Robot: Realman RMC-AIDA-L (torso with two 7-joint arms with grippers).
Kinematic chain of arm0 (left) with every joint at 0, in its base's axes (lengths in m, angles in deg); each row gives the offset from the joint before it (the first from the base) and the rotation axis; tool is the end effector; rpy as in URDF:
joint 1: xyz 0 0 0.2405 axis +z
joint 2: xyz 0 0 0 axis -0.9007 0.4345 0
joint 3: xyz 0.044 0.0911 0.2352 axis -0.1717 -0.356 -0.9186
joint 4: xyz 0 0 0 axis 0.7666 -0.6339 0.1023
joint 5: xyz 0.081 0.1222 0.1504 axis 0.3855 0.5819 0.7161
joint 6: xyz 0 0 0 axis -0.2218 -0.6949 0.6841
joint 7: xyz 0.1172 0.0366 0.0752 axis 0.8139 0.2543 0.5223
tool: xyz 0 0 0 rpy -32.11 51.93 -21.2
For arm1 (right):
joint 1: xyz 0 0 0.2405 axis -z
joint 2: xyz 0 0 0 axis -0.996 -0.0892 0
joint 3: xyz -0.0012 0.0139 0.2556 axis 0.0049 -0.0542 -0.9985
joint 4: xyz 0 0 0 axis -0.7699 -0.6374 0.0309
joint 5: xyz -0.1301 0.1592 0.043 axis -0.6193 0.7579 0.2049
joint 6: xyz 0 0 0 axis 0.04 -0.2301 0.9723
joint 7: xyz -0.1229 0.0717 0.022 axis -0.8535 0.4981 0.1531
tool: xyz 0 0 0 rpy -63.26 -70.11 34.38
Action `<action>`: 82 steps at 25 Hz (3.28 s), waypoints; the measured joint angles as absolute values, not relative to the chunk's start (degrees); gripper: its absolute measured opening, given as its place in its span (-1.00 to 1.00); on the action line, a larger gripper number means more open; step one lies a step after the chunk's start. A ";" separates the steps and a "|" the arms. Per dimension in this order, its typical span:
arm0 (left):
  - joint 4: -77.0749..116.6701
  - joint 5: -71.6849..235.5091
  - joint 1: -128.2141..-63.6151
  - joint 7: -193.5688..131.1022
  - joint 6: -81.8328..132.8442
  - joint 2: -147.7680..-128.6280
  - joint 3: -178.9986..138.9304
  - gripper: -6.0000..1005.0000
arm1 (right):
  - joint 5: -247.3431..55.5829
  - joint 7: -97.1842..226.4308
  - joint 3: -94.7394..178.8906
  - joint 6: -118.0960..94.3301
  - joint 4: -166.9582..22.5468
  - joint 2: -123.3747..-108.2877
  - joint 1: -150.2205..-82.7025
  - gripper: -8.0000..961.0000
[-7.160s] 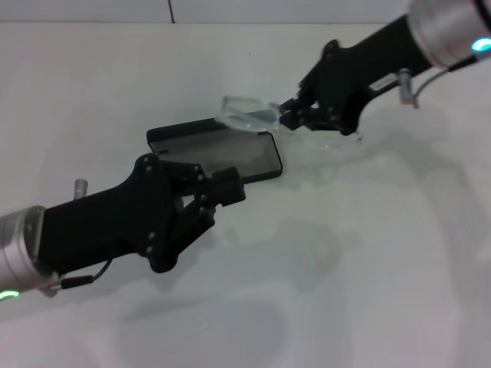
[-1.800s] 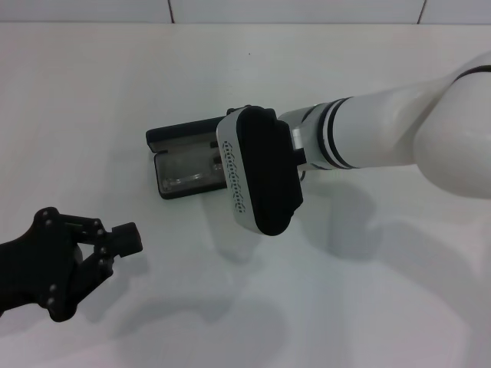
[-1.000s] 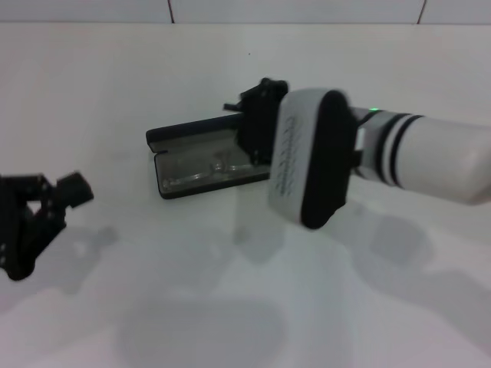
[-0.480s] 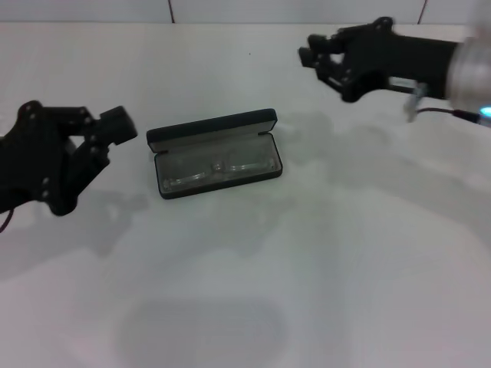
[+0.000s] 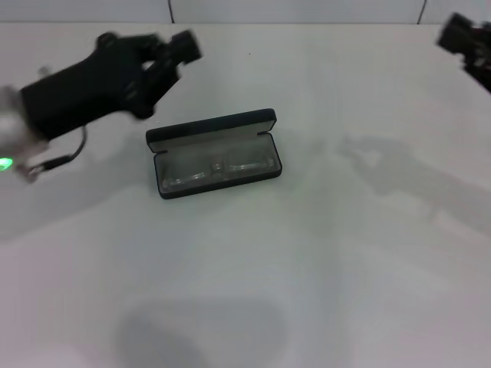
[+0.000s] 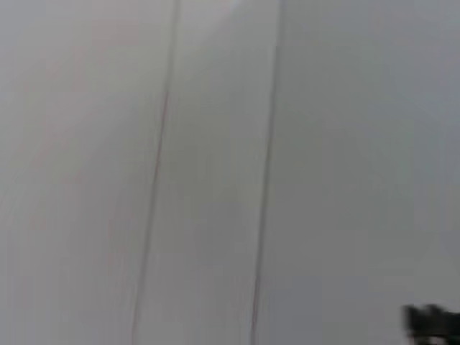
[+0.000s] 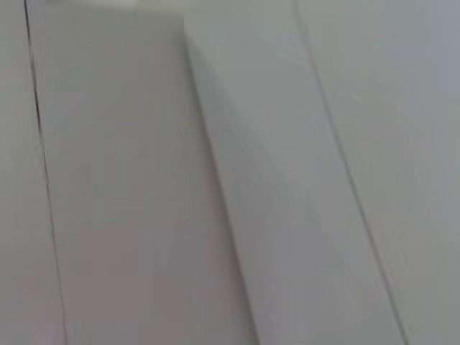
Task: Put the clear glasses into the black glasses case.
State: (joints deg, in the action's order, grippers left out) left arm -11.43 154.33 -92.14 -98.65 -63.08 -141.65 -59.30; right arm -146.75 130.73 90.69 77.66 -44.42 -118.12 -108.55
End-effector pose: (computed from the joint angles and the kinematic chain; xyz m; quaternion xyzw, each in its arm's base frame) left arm -0.2274 0.3282 0.0314 -0.8640 -0.1218 -0.4523 0.1849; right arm 0.2335 0.3167 0.0550 -0.8236 0.1318 0.5172 0.1921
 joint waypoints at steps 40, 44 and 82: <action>7.42 156.31 -100.48 -95.80 -31.00 -143.50 -68.20 -0.83 | -153.02 123.14 90.89 75.42 -46.65 -118.65 -108.80 -0.90; 8.82 156.68 -100.32 -95.45 -30.86 -143.55 -68.28 -0.82 | -152.82 123.11 90.88 75.21 -46.68 -118.67 -109.24 -0.88; -15.08 151.66 -81.60 -91.95 -62.86 -143.07 -71.27 -0.20 | -158.59 124.29 97.41 69.21 -42.84 -118.56 -113.10 -0.46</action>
